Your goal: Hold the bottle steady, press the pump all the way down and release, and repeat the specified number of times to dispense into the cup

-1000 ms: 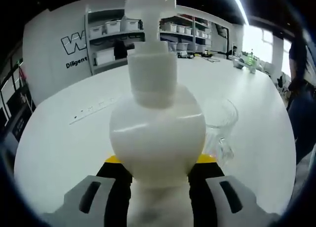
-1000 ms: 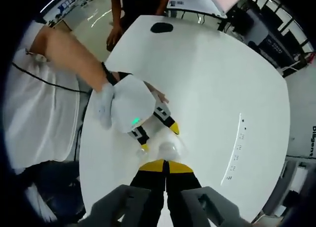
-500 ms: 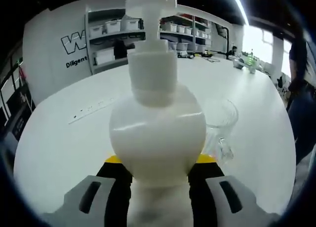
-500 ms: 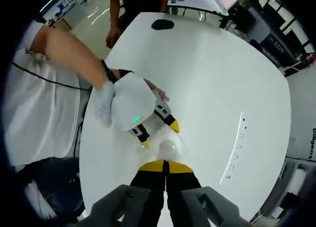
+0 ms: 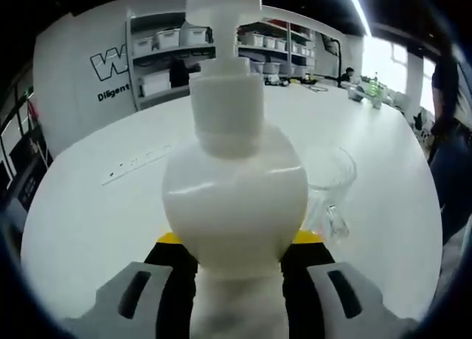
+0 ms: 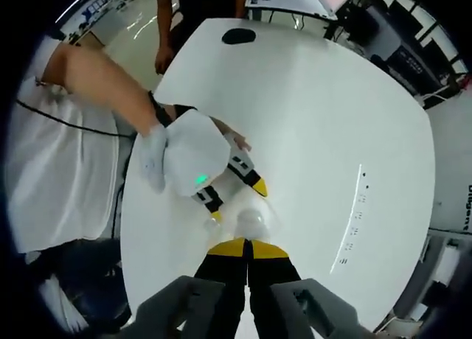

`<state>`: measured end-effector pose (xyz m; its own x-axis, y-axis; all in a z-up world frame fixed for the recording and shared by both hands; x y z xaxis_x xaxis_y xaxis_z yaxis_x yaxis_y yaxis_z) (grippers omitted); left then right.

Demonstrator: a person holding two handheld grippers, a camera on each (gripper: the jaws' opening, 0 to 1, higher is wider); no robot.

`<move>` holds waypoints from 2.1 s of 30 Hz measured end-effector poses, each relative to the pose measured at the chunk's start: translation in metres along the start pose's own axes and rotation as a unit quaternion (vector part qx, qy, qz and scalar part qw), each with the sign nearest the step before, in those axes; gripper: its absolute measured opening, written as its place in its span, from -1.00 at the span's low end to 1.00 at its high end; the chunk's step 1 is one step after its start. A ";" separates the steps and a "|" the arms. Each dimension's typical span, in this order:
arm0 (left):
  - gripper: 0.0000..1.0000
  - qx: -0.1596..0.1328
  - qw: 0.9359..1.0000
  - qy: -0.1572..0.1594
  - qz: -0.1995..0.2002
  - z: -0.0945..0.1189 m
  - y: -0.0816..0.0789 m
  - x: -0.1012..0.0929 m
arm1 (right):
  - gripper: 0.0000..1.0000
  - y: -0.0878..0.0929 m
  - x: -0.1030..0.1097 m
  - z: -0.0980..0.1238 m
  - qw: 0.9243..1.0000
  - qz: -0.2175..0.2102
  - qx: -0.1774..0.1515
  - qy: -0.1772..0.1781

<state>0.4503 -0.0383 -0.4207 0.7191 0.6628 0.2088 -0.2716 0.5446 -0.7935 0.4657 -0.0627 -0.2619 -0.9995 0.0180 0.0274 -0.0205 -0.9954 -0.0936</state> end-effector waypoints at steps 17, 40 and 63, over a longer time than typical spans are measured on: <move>-0.14 0.006 1.000 0.002 -0.004 -0.001 0.001 0.000 | -1.00 0.002 0.001 -0.005 0.999 0.016 0.041 0.011; -0.14 0.007 1.000 0.003 -0.002 -0.003 0.002 -0.001 | -1.00 0.003 0.008 -0.010 0.999 0.003 0.037 0.017; -0.15 0.006 1.000 0.007 0.002 -0.005 0.001 -0.002 | -1.00 0.006 0.000 0.001 0.999 0.006 0.043 0.009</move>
<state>0.4517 -0.0420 -0.4245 0.7262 0.6584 0.1977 -0.2826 0.5480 -0.7873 0.4657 -0.0683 -0.2618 -0.9999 0.0072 0.0089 -0.0073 -0.9999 -0.0083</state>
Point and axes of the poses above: the point that each gripper's makers call its tool centre point, and the gripper's own axes: z roughly backward along the fingers, x roughly to its left, y roughly out of its underside, the point moved 4 cm from there along z, roughly backward along the fingers, and after that the axes turned 12 degrees about -z, right-handed, at the moved point
